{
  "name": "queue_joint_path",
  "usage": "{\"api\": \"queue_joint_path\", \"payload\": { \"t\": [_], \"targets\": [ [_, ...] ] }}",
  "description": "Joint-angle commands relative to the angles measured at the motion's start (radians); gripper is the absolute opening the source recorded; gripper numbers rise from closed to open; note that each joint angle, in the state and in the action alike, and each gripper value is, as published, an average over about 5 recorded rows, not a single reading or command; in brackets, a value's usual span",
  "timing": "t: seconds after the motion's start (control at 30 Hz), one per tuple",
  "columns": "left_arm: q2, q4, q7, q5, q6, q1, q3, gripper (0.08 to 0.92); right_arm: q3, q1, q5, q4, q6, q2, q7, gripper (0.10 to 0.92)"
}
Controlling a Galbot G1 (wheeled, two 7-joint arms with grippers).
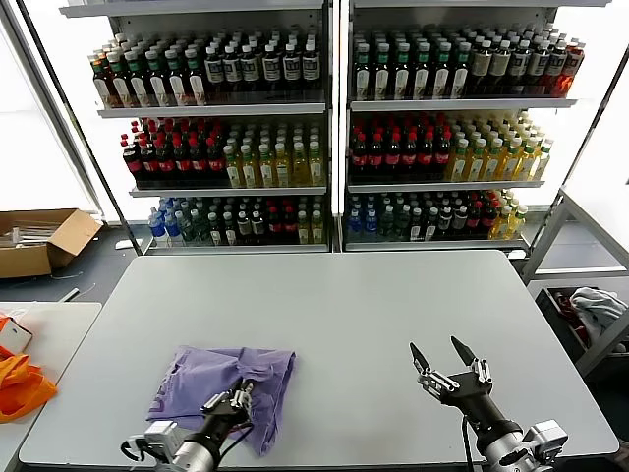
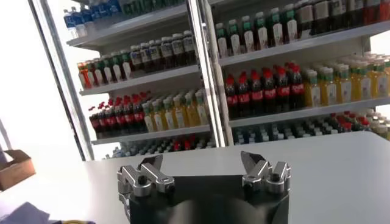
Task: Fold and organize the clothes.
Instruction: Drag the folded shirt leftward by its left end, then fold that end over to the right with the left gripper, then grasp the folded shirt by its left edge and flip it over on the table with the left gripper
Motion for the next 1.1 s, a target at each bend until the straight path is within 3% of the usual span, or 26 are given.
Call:
{"api": "queue_joint_path", "payload": {
  "t": [0.03,0.2,0.3,0.4,0.5,0.7,1.1],
  "targets": [
    [-0.048,-0.028,-0.015,0.052,0.011,0.001,0.092,0.312,-0.005,-0.004,-0.003,0.021,-0.003,0.004,0.0,0.823],
    [-0.009,-0.208,-0.013,-0.046,0.041,0.021,-0.034,0.459,-0.014,0.004,-0.002,0.023,-0.005,0.002,0.002,0.823],
    [0.043,-0.269,0.007,-0.098,0.052,0.021,-0.193,0.546,-0.02,0.008,-0.003,0.024,-0.005,0.001,0.003,0.823],
    [0.111,-0.193,0.054,-0.109,0.049,-0.004,-0.383,0.633,-0.026,0.009,-0.004,0.026,-0.005,-0.002,0.002,0.823],
    [0.177,-0.035,0.093,-0.107,0.056,-0.04,-0.495,0.719,-0.031,0.009,-0.006,0.027,-0.004,-0.005,0.003,0.823],
    [0.22,0.169,0.104,-0.105,0.082,-0.069,-0.466,0.818,-0.033,0.006,-0.009,0.03,-0.005,-0.008,0.002,0.823],
    [0.124,0.267,0.105,-0.087,0.077,-0.114,-0.265,0.823,-0.026,0.002,-0.01,0.028,-0.005,-0.001,0.002,0.823]
  ]
}}
